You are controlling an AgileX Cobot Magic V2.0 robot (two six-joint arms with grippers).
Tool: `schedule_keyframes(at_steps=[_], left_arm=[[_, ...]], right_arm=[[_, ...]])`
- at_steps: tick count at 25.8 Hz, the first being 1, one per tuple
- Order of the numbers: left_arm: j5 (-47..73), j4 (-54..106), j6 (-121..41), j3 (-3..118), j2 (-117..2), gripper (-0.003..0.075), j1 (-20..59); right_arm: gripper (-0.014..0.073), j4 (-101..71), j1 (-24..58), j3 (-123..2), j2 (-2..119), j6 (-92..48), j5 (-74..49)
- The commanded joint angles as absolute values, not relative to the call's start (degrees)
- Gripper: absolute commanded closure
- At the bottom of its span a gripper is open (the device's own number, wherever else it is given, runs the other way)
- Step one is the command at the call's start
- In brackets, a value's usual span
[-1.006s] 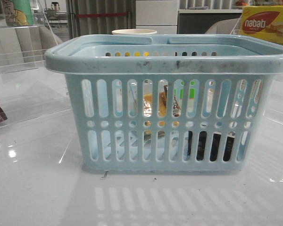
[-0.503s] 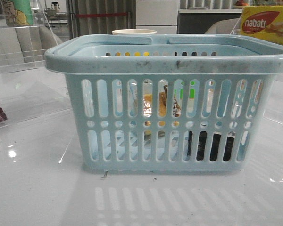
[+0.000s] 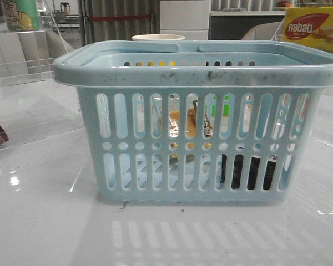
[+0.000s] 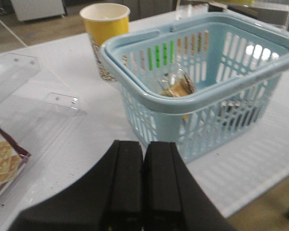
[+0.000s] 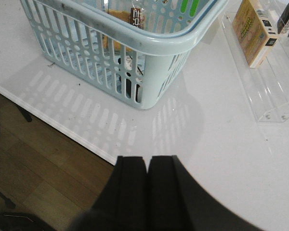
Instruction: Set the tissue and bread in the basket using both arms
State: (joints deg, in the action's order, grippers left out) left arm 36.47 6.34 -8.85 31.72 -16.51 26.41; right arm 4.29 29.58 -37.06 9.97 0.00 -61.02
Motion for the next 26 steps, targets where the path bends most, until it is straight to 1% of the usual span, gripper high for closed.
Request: schedule_keyframes(at_steps=[1, 8, 16, 26], left_arm=[[25.9, 7.2, -8.2, 27.8, -13.8, 0.0629, 22.4], [16.3, 7.2, -8.2, 16.2, -6.0, 0.0629, 14.9], [5.5, 7.2, -8.2, 5.8, 0.9, 0.0629, 9.3], [-0.9, 7.2, -8.2, 0.2, 1.4, 0.0629, 5.6]], right_arm=[[0.0536, 4.8, 29.5, -38.4, 10.8, -0.4, -56.9], [0.0536, 4.8, 29.5, -38.4, 10.8, -0.4, -56.9], [0.0536, 4.8, 29.5, -38.4, 10.8, -0.4, -56.9], [0.0536, 4.8, 29.5, -38.4, 10.8, -0.4, -56.9]])
